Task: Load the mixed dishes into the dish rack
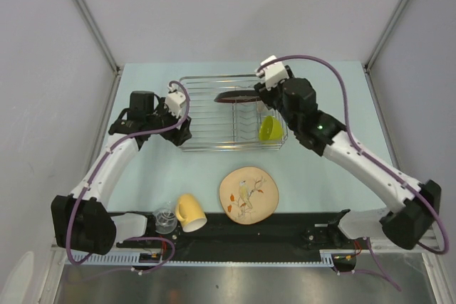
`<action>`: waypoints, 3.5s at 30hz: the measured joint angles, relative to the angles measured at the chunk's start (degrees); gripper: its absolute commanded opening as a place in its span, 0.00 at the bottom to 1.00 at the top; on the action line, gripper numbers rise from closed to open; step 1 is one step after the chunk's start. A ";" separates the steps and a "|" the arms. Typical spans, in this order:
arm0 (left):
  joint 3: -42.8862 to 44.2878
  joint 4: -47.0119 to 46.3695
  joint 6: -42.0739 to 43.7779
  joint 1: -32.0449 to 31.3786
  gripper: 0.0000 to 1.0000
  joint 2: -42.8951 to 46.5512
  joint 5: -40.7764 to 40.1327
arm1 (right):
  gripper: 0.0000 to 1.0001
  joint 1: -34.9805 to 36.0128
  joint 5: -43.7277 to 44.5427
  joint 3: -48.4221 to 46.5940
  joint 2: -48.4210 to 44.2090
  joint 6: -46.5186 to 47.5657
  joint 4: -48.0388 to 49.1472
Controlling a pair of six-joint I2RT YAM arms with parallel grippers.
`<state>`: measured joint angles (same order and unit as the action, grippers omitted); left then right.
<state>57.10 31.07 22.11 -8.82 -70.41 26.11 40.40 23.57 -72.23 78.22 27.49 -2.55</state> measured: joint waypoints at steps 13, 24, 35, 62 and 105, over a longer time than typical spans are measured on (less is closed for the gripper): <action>0.85 2.25 7.98 -13.86 0.83 -0.70 -5.25 | 0.59 1.05 -14.32 16.55 -17.03 -44.68 -32.13; -8.39 1.79 16.94 -25.79 0.83 -1.09 -14.10 | 0.59 -3.45 -33.51 36.52 -26.49 -68.37 -33.29; -13.79 -1.95 20.48 -31.63 0.82 -2.47 -18.82 | 0.56 -6.64 -40.61 48.15 -24.76 -75.25 -22.05; -15.80 -10.71 13.88 -43.41 0.80 -12.17 -21.86 | 0.51 -9.03 -45.05 56.48 -20.61 -84.46 -5.92; 13.68 13.99 11.78 -14.88 0.83 10.91 -5.66 | 0.00 -6.21 -37.48 31.15 -29.73 -55.01 -31.19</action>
<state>70.78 45.06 33.89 -23.70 -59.51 20.45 34.20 -13.91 -41.08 48.49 -27.53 -33.74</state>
